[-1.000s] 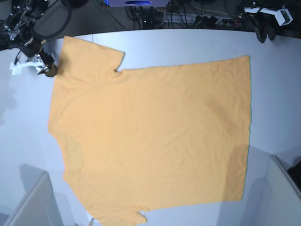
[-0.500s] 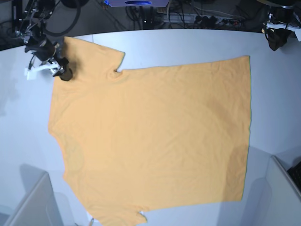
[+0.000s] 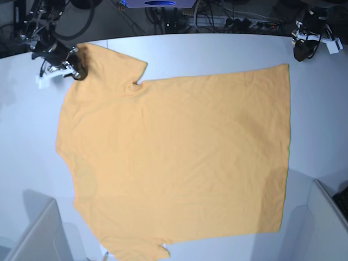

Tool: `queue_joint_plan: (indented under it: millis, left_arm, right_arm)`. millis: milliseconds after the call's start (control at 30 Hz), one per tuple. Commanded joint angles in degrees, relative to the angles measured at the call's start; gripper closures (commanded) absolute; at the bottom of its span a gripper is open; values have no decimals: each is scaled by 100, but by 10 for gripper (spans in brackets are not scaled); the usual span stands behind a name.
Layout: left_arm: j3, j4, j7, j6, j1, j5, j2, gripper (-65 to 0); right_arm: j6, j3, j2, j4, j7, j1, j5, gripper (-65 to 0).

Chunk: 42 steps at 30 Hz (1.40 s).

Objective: Fold the T-shirt properly
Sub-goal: 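Lower the left gripper onto the opposite shoulder corner and grasp it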

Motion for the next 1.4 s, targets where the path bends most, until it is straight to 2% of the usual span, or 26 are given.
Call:
queue_joint_plan:
  millis: [0,300,467,667,900,967,1067,1367]
  left_arm:
    - [-24,2,-107,-32,48,-91,-74,-225]
    - [495,-209,-98,-14,-313,-91,-65,-224]
    - [504,-561,-89,338,-585,-100,-65,-224]
    - [970,-614,-89,338,-638,-100,-82,-224]
    - [987,-719,-89,338,-664,-135,-74,-217]
    - [979,-710,-89,338,-673,-135,-74,-171]
    - [987,-693,-89,338,-673,-135,-74,-13]
    - [1005,-517,-89,320,-717,-100,-109,0]
  right_arm:
    - [-72,17,26,18,-176,-17,-128,0]
    - [-81,34,26,18,-193,18,-145,0]
    - [-81,34,26,18,-184,18,-145,0]
    - [-81,34,26,18,-184,18,-145,0]
    - [-81,34,140,18,-184,9,-145,0]
    - [-81,34,140,18,-184,9,-145,0]
    - [-81,34,140,18,-176,9,-145,0]
    - [-81,43,140,62,-132,-26,-145,0]
